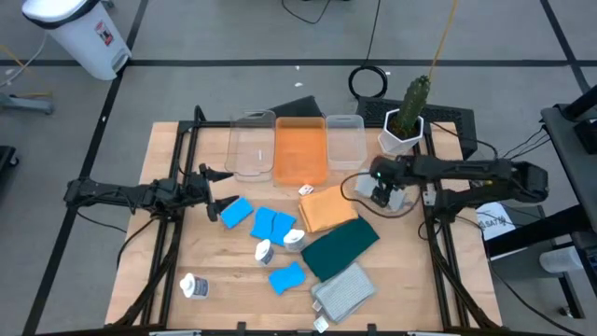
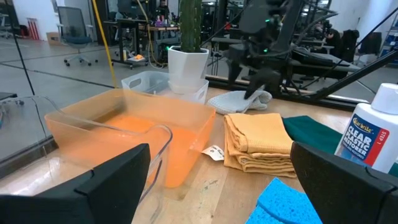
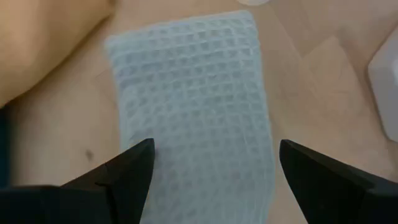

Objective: Pick & Place Kitchen Items
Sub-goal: Put the gray microfiber cloth into the white bin, then put the yellow microfiber cloth into the white bin

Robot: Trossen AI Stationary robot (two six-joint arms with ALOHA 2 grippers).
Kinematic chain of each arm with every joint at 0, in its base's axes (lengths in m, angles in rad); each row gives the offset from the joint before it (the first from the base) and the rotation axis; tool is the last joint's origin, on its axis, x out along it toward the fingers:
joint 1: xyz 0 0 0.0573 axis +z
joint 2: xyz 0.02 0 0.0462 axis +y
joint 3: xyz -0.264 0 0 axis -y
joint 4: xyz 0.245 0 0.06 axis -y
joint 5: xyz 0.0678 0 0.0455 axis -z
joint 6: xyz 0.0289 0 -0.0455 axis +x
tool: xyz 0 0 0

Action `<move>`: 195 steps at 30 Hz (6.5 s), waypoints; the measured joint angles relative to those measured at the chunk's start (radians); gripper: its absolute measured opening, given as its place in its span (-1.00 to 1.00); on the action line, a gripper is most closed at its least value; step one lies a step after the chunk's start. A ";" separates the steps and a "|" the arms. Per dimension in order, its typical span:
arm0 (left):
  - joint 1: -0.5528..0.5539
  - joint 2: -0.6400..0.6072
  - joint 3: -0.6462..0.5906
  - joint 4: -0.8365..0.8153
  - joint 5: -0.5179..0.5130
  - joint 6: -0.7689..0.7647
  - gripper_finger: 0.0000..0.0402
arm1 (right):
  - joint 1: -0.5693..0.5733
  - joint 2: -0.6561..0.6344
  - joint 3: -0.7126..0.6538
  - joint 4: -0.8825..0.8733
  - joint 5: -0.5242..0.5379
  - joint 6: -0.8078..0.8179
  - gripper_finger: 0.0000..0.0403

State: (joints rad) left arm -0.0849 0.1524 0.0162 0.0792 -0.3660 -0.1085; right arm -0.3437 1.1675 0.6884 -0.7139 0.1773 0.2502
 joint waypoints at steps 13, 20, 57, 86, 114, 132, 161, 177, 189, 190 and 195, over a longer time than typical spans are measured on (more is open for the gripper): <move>0.000 0.000 0.000 0.000 0.000 0.000 0.97 | -0.101 0.187 -0.011 0.077 -0.104 -0.053 0.55; 0.000 0.000 0.000 0.000 0.000 0.000 0.97 | -0.100 0.211 -0.027 0.076 -0.109 -0.053 0.23; 0.000 0.000 0.000 0.000 0.000 0.000 0.97 | -0.064 -0.302 -0.033 0.176 -0.188 0.047 -0.95; 0.000 0.000 0.000 0.000 0.000 0.000 0.97 | -0.335 0.093 -0.031 1.136 -0.277 0.210 -0.93; 0.000 0.000 0.000 0.000 0.000 0.000 0.97 | -0.342 0.227 -0.031 1.053 -0.176 0.177 -0.91; 0.000 0.000 0.000 0.000 0.000 0.000 0.97 | -0.273 0.227 -0.032 1.047 0.034 0.073 -0.91; 0.000 0.000 0.000 0.000 0.000 0.000 0.97 | -0.268 0.227 -0.032 1.065 0.009 -0.023 -0.27; 0.000 0.000 0.000 0.000 0.000 0.000 0.97 | -0.247 0.227 -0.032 1.152 -0.046 -0.186 0.20; 0.000 0.000 0.000 0.000 0.000 0.000 0.97 | -0.027 0.144 -0.031 1.066 -0.153 -0.173 0.20; 0.000 0.000 0.000 0.000 0.000 0.000 0.97 | -0.005 0.122 -0.032 1.024 -0.153 -0.156 0.21; 0.000 0.000 0.000 0.000 0.000 0.000 0.97 | 0.086 -0.001 -0.032 0.785 -0.171 -0.005 0.25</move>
State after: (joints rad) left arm -0.0849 0.1523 0.0165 0.0791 -0.3660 -0.1085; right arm -0.2576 1.1665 0.6563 0.0709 0.0060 0.2452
